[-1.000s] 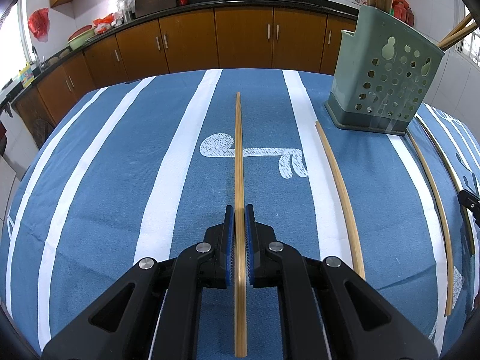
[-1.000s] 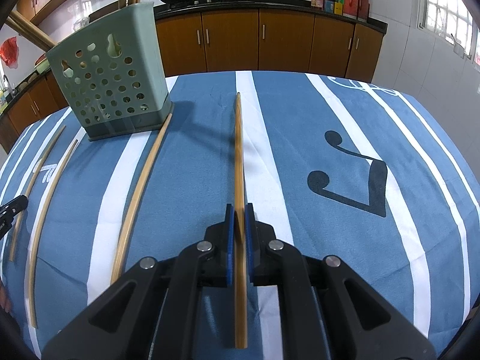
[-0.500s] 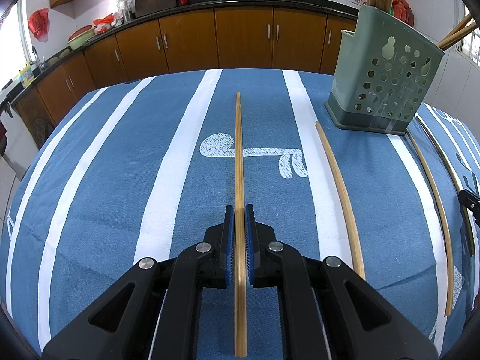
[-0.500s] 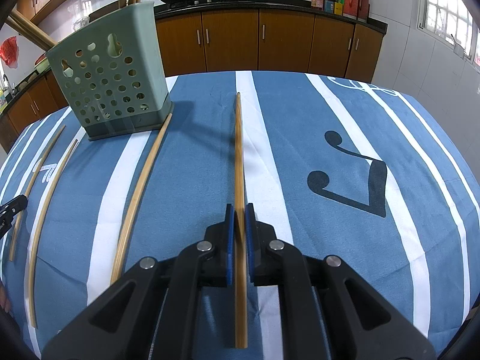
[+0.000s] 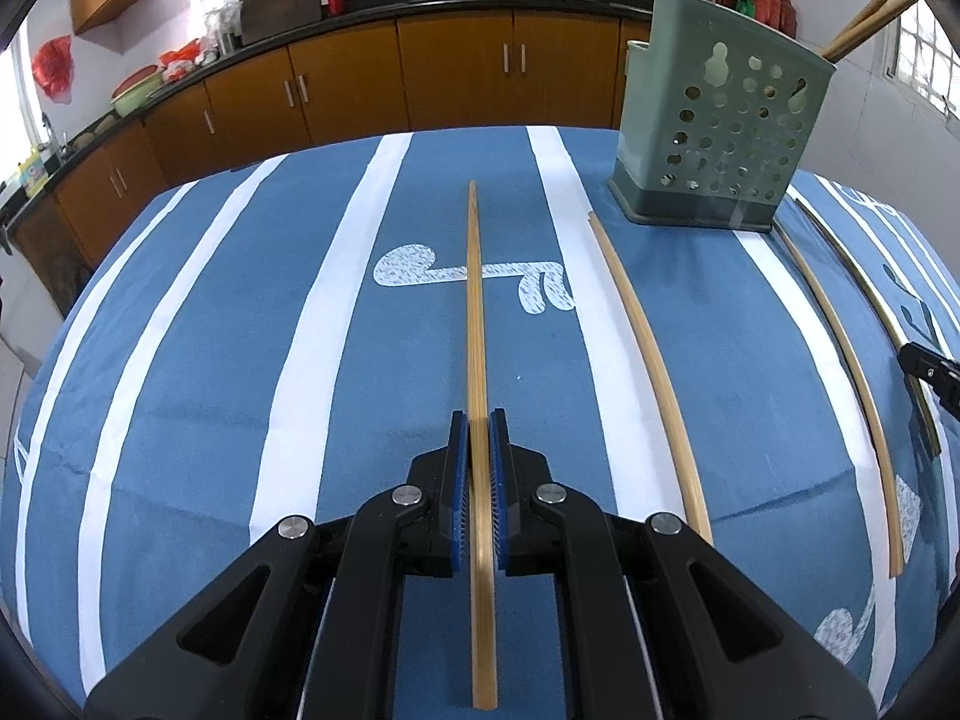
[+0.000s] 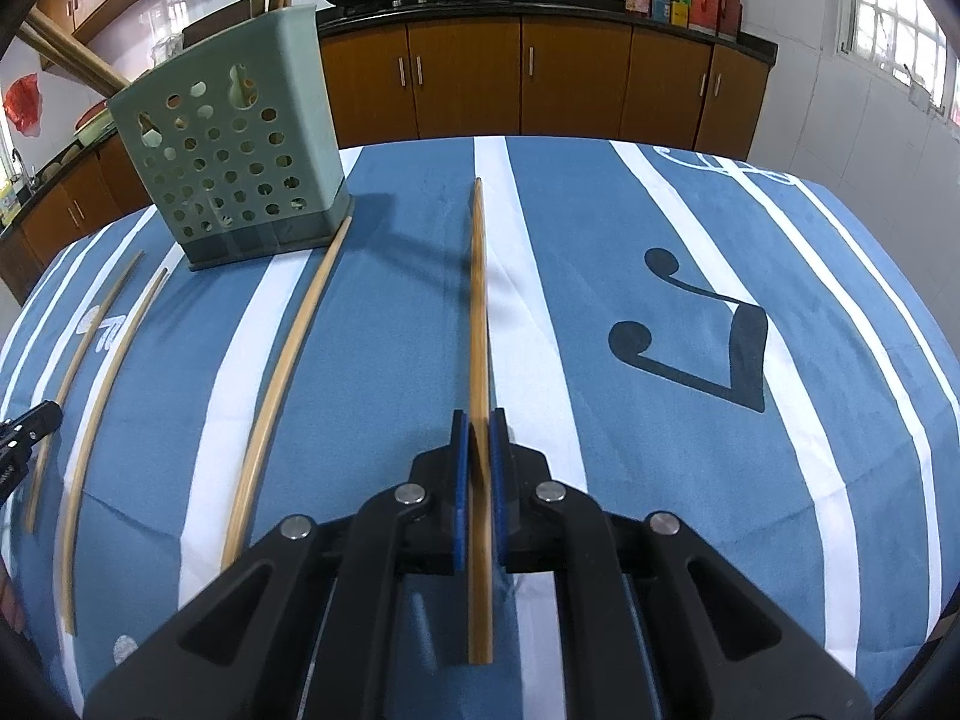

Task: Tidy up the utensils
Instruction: 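Lift both held chopsticks upright and carry them toward the green basket, then lower both chopsticks into the green basket with both tools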

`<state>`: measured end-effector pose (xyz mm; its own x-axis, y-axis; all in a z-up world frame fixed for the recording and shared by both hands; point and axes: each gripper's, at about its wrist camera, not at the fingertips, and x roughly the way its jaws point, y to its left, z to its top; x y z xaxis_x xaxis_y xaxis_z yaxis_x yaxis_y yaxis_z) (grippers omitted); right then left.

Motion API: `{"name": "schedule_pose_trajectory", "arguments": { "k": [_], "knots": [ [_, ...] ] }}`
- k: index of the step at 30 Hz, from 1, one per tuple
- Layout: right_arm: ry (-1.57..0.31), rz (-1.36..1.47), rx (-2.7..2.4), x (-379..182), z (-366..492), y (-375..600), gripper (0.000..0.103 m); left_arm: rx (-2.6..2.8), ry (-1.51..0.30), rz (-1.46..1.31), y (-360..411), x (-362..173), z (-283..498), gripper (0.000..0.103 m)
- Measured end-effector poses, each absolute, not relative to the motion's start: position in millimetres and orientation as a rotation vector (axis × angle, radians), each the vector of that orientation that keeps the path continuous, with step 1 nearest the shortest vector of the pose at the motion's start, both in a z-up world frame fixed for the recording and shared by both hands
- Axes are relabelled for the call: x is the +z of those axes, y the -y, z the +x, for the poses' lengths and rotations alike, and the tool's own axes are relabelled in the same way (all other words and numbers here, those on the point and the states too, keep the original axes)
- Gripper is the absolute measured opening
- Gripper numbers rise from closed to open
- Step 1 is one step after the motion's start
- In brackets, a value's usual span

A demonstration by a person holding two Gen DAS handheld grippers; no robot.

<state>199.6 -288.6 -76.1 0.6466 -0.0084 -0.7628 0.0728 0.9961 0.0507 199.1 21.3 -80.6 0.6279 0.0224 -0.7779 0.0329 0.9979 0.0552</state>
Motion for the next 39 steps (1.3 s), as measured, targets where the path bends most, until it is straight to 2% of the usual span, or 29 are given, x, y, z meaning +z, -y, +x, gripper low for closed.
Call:
{"name": "schedule_pose_trajectory", "arguments": {
  "k": [5, 23, 33, 39],
  "knots": [
    [-0.791, 0.105, -0.037, -49.1, 187.5, 295.7, 0.008, -0.022, -0.866, 0.023, -32.5, -61.5, 193.4, 0.007],
    [-0.513, 0.14, 0.004, 42.7, 156.4, 300.9, 0.008, -0.098, -0.599, -0.056, -41.3, 32.6, 167.5, 0.007],
    [-0.464, 0.124, 0.011, 61.9, 154.4, 299.1, 0.008, -0.115, -0.57, -0.058, -40.7, 45.7, 168.4, 0.007],
    [-0.404, 0.164, 0.105, 110.7, 148.6, 297.8, 0.008, -0.209, -0.503, -0.051, -25.3, 83.9, 158.8, 0.007]
  ]
}}
